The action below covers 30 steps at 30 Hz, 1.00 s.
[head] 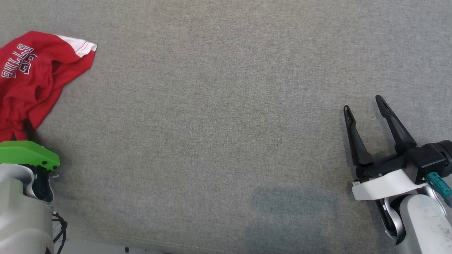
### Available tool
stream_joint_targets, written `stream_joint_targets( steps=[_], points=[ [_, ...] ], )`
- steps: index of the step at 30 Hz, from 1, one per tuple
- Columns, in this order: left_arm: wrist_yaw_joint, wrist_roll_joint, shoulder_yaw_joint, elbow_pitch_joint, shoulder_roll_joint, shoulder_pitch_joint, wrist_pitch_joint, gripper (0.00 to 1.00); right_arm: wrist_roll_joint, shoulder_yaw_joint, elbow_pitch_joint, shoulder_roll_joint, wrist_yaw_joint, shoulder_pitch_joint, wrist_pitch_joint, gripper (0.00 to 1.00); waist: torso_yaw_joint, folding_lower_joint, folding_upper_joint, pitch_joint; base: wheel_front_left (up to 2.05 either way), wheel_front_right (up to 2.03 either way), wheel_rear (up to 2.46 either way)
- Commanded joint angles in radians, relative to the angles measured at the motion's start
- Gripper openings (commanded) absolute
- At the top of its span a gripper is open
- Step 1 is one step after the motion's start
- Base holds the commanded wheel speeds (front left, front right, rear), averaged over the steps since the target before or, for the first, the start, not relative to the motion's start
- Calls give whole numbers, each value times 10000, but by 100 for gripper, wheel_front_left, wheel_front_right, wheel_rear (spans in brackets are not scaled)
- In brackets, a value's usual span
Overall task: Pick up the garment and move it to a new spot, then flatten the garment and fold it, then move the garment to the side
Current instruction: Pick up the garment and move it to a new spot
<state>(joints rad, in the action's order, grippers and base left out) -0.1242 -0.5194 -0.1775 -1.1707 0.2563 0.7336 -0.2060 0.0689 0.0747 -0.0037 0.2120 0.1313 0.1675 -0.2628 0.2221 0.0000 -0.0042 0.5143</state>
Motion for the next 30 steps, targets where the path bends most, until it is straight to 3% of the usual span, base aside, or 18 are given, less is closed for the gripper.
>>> stream_joint_targets(
  steps=[1, 7, 17, 18, 19, 30],
  points=[
    [-74, -44, 231, -459, -546, -355, 239, 0, 105, -12, 23, -52, -10, -75, -26, 100, -188, 0, 42, -194, 0, 0, 0],
    [-111, -102, 843, 325, -551, -488, -174, 0, 201, -71, 159, -366, -10, -281, -26, 100, -203, 0, 42, -856, 0, 0, 0],
    [-77, -536, 2965, 3735, -579, -1114, -220, 0, 324, 81, 336, -886, -10, -721, -26, 100, -404, 0, 42, -1993, 0, 0, 0],
    [-77, -758, 3367, 4723, -673, -1255, -18, 0, 348, 87, 357, -954, -10, -820, -26, 100, -547, 0, 42, -2221, 0, 0, 0],
    [-77, -758, 3367, 4723, -673, -1255, -18, 0, 348, 87, 357, -954, -10, -820, -26, 100, -547, 0, 42, -2221, 0, 0, 0],
    [21, -943, 5372, 10544, -1239, -1823, 2202, 0, 445, -85, 372, -1376, -10, -1169, -26, 100, -1852, 0, 42, -2914, 0, 0, 0]
  ],
)
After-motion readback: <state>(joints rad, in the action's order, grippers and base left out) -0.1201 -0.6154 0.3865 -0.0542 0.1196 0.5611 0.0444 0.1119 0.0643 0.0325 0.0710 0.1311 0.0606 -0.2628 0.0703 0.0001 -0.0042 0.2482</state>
